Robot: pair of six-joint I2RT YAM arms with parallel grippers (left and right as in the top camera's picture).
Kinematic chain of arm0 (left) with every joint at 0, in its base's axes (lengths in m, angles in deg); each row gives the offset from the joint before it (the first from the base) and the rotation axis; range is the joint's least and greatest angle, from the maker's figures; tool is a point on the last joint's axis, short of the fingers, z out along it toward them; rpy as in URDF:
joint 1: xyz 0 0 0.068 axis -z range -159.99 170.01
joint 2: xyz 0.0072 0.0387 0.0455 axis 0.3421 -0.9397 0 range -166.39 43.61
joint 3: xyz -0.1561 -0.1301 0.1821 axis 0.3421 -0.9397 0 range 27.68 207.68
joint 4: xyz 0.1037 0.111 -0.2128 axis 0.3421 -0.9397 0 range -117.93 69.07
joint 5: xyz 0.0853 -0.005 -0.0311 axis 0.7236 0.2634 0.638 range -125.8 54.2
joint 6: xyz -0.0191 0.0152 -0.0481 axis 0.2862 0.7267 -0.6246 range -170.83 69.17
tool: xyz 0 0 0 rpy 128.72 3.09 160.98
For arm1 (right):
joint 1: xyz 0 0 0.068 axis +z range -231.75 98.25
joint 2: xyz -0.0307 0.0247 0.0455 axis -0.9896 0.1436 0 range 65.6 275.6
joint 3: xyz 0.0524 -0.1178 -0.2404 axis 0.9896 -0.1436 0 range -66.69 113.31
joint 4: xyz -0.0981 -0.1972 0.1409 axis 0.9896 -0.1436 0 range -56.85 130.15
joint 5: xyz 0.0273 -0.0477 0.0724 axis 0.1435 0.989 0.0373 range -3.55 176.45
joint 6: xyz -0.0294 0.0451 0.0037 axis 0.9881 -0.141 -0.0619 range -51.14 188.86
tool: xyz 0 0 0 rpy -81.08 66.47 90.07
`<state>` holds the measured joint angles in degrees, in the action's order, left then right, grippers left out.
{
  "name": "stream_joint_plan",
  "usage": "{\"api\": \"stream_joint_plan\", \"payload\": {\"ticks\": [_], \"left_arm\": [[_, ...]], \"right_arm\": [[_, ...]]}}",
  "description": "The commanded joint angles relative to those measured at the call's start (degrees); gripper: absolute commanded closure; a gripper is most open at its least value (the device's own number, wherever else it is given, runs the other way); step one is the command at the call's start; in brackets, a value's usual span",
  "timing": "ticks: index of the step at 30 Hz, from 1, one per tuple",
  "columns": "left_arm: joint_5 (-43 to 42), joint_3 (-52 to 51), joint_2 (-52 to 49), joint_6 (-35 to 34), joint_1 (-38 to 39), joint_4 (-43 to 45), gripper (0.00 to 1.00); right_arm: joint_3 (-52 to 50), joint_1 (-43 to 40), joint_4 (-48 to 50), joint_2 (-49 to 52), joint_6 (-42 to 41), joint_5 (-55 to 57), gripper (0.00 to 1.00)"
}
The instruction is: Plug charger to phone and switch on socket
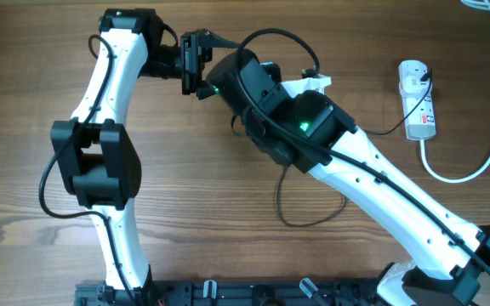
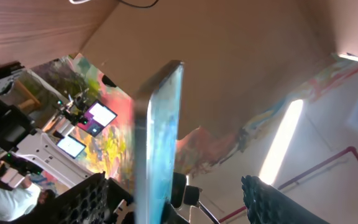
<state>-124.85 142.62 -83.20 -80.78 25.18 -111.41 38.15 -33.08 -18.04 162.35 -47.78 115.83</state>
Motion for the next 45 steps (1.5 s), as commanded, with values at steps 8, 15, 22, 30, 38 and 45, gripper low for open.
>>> {"api": "stream_joint_plan", "payload": {"ticks": [8, 15, 22, 30, 38, 45], "left_arm": [[-1.29, 1.11, 1.79, -0.57, -0.13, -0.66, 0.29], [-1.29, 1.11, 1.79, -0.57, -0.15, -0.66, 0.41], [-1.29, 1.11, 1.79, -0.57, -0.15, -0.66, 0.54], [-1.29, 1.11, 1.79, -0.55, -0.15, -0.63, 0.83], [-1.29, 1.11, 1.79, -0.55, -0.15, -0.61, 0.96], [5.46, 1.11, 1.77, -0.52, -0.72, 8.79, 0.96]], "right_arm": [[1.55, 0.02, 2.69, 3.02, -2.03, -2.16, 0.96], [1.55, 0.02, 4.00, 4.72, -2.08, -2.27, 0.96], [1.55, 0.02, 4.94, 4.74, -2.01, -4.11, 0.96], [1.55, 0.07, 6.58, 4.72, -1.77, -7.30, 0.95], [1.55, 0.07, 10.29, 4.72, 5.53, -8.09, 0.72], [1.55, -0.07, 7.08, -0.70, 21.53, 1.49, 0.04]]}}
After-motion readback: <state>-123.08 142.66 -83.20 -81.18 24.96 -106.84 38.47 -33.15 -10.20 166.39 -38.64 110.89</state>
